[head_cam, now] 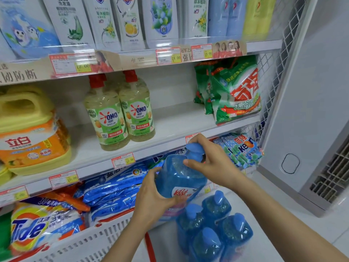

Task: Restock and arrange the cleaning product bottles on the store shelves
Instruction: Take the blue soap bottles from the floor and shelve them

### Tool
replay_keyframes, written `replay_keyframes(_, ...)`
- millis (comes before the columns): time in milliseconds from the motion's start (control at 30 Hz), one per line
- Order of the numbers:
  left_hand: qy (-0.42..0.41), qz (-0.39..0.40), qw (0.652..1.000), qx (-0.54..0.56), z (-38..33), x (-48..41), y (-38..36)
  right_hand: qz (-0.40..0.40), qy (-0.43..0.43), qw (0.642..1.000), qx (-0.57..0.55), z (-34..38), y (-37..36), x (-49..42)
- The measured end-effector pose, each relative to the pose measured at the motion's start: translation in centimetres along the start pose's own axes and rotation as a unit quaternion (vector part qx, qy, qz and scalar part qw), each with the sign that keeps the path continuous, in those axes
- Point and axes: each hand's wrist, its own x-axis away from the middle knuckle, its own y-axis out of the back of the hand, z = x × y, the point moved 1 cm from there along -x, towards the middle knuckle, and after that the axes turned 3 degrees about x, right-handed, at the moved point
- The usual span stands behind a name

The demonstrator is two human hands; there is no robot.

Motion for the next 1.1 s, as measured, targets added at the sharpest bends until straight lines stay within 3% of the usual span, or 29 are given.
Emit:
replay_keyframes(100,-0.014,0.040,0.998,0.043,0.4,-0.7,0.1,-0.006,0.052,0.998,0.024,0.5,-0.7,-0.3)
replay_keyframes(400,-0.016,-0.069,0.986,0.149,-3.0,-3.2,0.8,-0.013,0.047,0.990,-0.132,0.2,3.1,-3.3)
replay_keyframes(567,-0.045,-0.089,0.967,0.233,-5.8,-5.4,1.6,0.098,-0.023,0.985,-0.143,-3.3,1.7,-2.9)
replay_keyframes(767,-0.104,-0.054,0.971,0.207,-7.9,-7.8,1.2,-0.070,-0.017,0.970,-0.231,-4.4,0.2,-4.4)
replay_keyframes(933,-0.203,-0.035,0.972,0.113,-9.9,-10.8,1.5,-0.203,0.030,0.938,-0.279,-4.6,0.4,-6.5)
replay_keyframes(1000,-0.208,-0.050,0.973,0.082,-9.9,-11.7,1.9,-0.222,0.047,0.940,-0.257,-5.1,1.0,-8.2)
replay_keyframes(1100,-0.198,-0.051,0.977,0.063,-8.7,-12.8,2.3,-0.232,0.064,0.962,-0.129,-7.1,1.6,-10.9)
